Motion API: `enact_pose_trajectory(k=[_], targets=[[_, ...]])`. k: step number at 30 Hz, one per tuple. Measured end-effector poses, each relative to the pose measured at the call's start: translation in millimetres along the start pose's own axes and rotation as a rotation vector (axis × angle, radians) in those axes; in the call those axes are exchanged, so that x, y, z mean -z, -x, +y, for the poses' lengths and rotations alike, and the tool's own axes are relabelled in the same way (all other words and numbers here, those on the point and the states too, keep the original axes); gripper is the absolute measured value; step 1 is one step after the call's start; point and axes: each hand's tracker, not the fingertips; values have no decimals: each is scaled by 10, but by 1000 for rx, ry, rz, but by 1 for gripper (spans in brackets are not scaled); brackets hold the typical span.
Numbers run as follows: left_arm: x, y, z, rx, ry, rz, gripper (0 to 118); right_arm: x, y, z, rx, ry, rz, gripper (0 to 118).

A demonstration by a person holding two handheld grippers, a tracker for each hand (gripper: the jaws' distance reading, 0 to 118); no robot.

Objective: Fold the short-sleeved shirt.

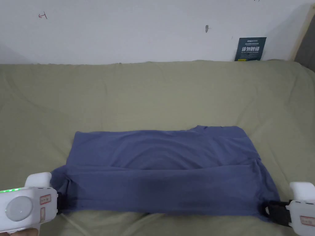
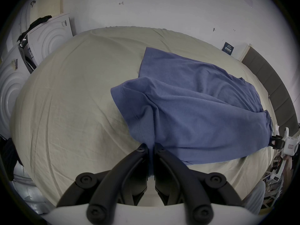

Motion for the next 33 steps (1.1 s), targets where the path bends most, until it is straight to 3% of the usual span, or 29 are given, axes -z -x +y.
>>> enact_pose_trajectory(k=[1, 2, 3, 6, 14, 31, 33], targets=[[-10, 2, 11, 5, 1, 2, 3, -43, -16, 27, 36, -4, 47, 20], [-20, -2, 5, 9, -1, 2, 3, -85, -16, 30, 50, -31, 82, 8], [-36, -2, 13, 12, -1, 4, 3, -139, 53, 31, 43, -40, 31, 8], [-110, -7, 25, 24, -3, 16, 3, -218, 115, 87, -26, -39, 13, 8], [-382, 34, -44, 47, -6, 19, 3, -472, 85, 2, 7, -55, 42, 8], [-942, 323, -1073, 8, 27, 6, 3, -922, 184, -876, -3, 3, 77, 8], [-932, 337, -1083, 10, 7, -5, 4, -911, 182, -847, 18, -10, 78, 13]])
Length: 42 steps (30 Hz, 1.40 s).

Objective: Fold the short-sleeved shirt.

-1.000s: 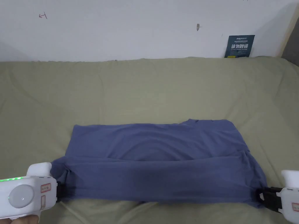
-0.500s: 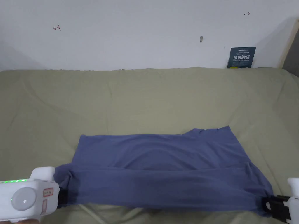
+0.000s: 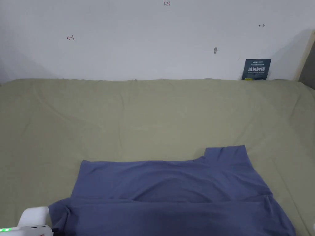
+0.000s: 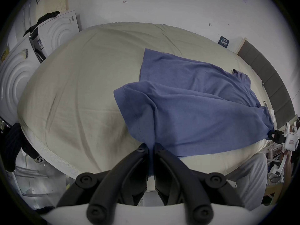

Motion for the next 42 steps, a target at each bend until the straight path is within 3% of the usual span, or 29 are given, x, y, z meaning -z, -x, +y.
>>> enact_pose_trajectory(k=[1, 2, 3, 4, 5, 6, 9, 10, 11, 12, 13, 14, 15, 18, 29, 30, 32, 33, 34, 39, 40, 42], targets=[[12, 1, -2, -8, -12, -18, 16, -4, 7, 15, 30, -5, -12, 36], [8, 8, -10, -16, -25, -17, 55, -28, 18, 21, 40, -31, -57, 76], [20, 25, -3, -11, -17, -1, 113, -37, 8, 26, 30, -30, -47, 114], [17, 42, -5, -9, -1, 0, 117, -81, 7, 37, 49, -56, -55, 118], [-58, 23, 17, -16, -97, -33, 112, -168, 26, 65, 67, -105, -66, 118], [-100, 32, 16, -22, -56, -8, 111, -237, 41, 114, 66, -115, -53, 118], [-312, -49, 128, -30, -155, -9, 110, -390, 161, 272, 35, -188, -60, 118], [-376, -94, 175, -22, -165, -19, 108, -432, 222, 326, 23, -205, -72, 115], [-435, -148, 212, -11, -207, -14, 102, -474, 294, 364, -5, -246, -75, 102], [-486, -205, 247, 4, -251, -2, 79, -528, 368, 377, -24, -321, -83, 59], [-518, -238, 295, 16, -287, 5, 43, -559, 437, 393, -43, -376, -116, 16], [-522, -264, 337, 23, -308, 3, 0, -551, 483, 426, -56, -392, -136, 1], [-496, -285, 391, 20, -317, 4, 0, -512, 508, 455, -55, -407, -176, 1], [-400, -315, 537, -15, -354, 3, 0, -471, 510, 553, 8, -419, -118, 1], [782, -128, 1564, -39, -158, 5, 0, -30, 396, 831, 24, -348, -145, 1], [889, -119, 1658, -39, -135, 0, 21, 13, 378, 855, 24, -339, -151, 1], [1086, -110, 1816, -41, -65, 14, 110, 86, 322, 865, 25, -327, -160, 1], [1166, -115, 1882, -49, -29, 1, 116, 124, 306, 884, 23, -316, -164, 1], [1171, -145, 1964, -51, -119, -33, 114, 157, 295, 896, 25, -313, -168, 1], [1516, -223, 2126, -49, 14, 7, 110, 305, 250, 900, 25, -276, -172, 1], [1578, -245, 2138, -40, 48, 13, 103, 331, 239, 895, 22, -269, -177, 1], [1670, -221, 2178, -30, 74, 29, 66, 363, 230, 902, 18, -257, -175, 1]])
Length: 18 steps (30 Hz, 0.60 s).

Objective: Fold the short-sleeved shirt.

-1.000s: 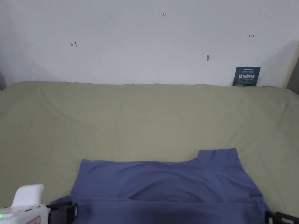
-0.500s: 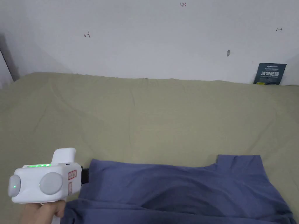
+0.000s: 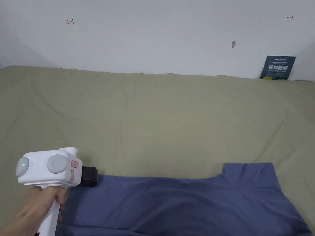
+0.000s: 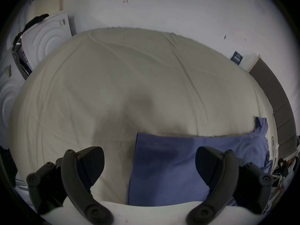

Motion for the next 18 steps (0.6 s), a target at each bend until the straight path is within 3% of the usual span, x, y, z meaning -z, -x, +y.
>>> enact_pose_trajectory(k=[2, 4, 6, 17, 18], targets=[[10, -11, -20, 15, -14, 61, 57, 18, 16, -4, -9, 14, 4, 1], [-46, 35, -26, 30, -18, 32, 17, 25, 19, 1, -18, 15, 9, 1], [-82, 90, -23, 24, -20, 22, 0, 58, -8, -13, -24, 22, 12, 1], [-53, 41, -25, 27, -41, 8, 0, 780, -147, 645, -80, 105, 11, 2], [-48, 44, -20, 27, -41, 9, 0, 916, -159, 742, -82, 145, 21, 20]])
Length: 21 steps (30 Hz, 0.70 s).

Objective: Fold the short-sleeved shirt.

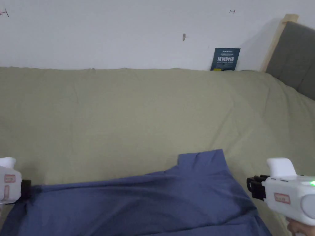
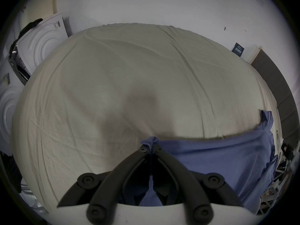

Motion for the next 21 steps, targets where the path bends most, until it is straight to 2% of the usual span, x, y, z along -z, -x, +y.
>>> enact_pose_trajectory(k=[1, 2, 3, 4, 6, 8, 10, 11, 13, 14, 16, 17, 21], targets=[[-5, -10, -5, 0, -1, 0, 0, 136, -24, 115, 11, 48, 10, 54], [-4, -11, -4, -2, -1, -2, 0, 269, -53, 209, 20, 98, 26, 93], [3, -3, 2, -10, -1, -7, 0, 425, -75, 285, 27, 139, 38, 118], [11, 1, 9, -13, 1, -9, 0, 544, -64, 345, 28, 151, 45, 118], [-4, -21, -5, -14, -2, -9, 0, 742, -23, 443, -24, 182, 37, 118], [13, -30, -4, -6, -2, -7, 0, 932, 16, 472, -50, 218, -3, 118], [23, -34, -6, -10, -3, -7, 0, 1075, 32, 481, -70, 275, 16, 111], [26, -35, -7, -10, -4, -7, 0, 1125, 26, 462, -81, 297, 11, 95], [39, -27, -10, -6, -5, -8, 0, 1108, 35, 412, -113, 271, 1, 81], [41, -25, -11, -4, -6, -8, 0, 1044, 37, 413, -97, 250, 6, 66], [36, -25, -6, -2, -7, -8, 0, 899, 82, 408, -98, 236, 27, 7], [33, -22, -8, -4, -7, -7, 0, 855, 83, 407, -103, 228, 38, 3], [-109, -16, -38, -7, -27, -3, 0, 613, 154, 441, -111, 203, 79, 3]])
